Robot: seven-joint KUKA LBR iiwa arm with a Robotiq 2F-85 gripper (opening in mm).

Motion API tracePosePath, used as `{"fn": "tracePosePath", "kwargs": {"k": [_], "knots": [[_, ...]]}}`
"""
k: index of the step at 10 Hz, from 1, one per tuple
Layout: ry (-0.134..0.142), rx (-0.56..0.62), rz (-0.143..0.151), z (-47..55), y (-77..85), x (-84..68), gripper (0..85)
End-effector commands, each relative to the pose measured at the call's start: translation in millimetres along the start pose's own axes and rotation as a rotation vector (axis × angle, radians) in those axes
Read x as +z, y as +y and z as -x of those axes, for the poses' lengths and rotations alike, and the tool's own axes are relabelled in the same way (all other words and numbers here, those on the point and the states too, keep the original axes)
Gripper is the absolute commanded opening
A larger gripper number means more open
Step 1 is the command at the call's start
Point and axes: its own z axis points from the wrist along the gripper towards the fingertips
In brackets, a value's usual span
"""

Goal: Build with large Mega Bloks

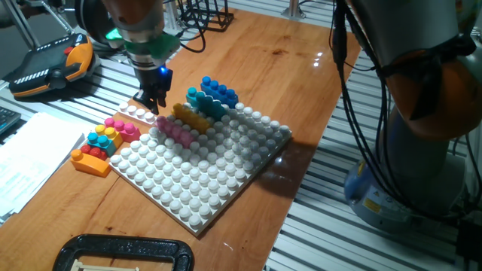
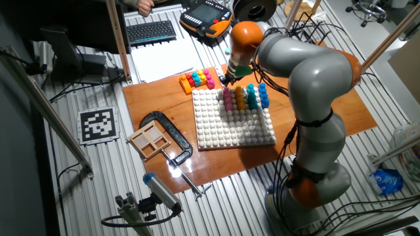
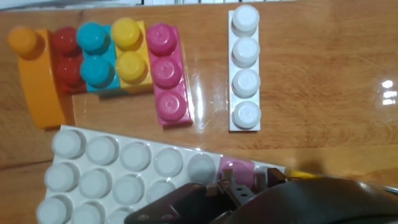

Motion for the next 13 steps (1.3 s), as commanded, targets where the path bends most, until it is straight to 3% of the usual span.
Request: {"fn": "tracePosePath", "kwargs": {"k": [1, 4, 5, 8, 10, 12, 13], "knots": [[0.003, 0.017, 0.006, 0.1, 0.1, -0.2, 34.0], [-0.022, 0.074, 0.014, 0.1, 0.1, -0.2, 34.0], [-0.001, 0.081, 0.023, 0.1, 0.1, -0.2, 34.0], [-0.024, 0.098, 0.022, 2.7, 0.9, 1.4, 34.0], [-0.041, 0.103, 0.007, 25.9, 3.4, 8.9, 34.0], [-0.035, 0.093, 0.009, 52.9, 0.6, 11.0, 34.0], [-0.044, 0.091, 0.007, 62.7, 0.1, 13.4, 34.0]]}}
